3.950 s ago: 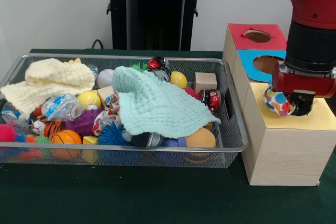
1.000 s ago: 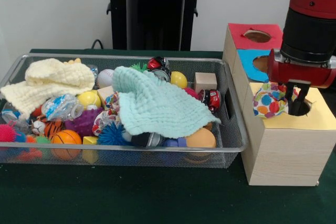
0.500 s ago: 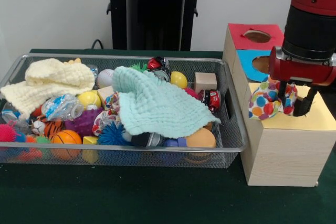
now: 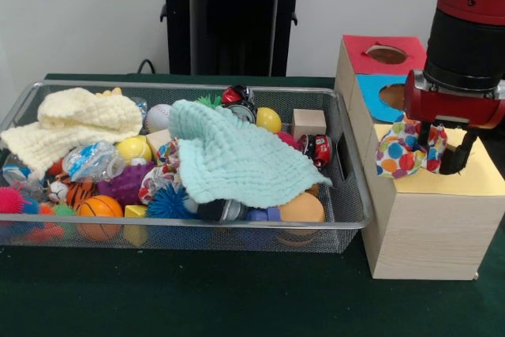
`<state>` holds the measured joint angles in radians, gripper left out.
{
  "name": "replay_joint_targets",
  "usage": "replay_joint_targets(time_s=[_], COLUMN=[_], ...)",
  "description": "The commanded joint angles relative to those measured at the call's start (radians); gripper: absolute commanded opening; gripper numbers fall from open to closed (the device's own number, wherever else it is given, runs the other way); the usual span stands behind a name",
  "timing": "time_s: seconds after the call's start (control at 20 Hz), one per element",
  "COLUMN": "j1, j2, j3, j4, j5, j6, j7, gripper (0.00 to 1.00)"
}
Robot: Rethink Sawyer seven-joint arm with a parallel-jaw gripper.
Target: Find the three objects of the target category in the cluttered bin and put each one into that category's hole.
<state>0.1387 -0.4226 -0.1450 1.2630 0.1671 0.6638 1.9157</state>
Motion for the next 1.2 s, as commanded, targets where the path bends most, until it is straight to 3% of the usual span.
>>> replay_joint_targets(time_s=[0.05, 0.3, 0.7, 1.2], j1=[-0.048, -0.047, -0.038, -0.035], j2=[-0.008, -0.052, -0.166, -0.173], j3=[0.077, 0.082, 0.062, 0.068], j4=[0.079, 0.090, 0.064, 0.086], j5=[-0.013, -0.001, 0.019, 0.008], j6=[-0.045, -0.013, 0.201, 0.155], j7=[0.085, 0.083, 0.081, 0.097], gripper=[1.00, 1.00, 1.00, 1.00])
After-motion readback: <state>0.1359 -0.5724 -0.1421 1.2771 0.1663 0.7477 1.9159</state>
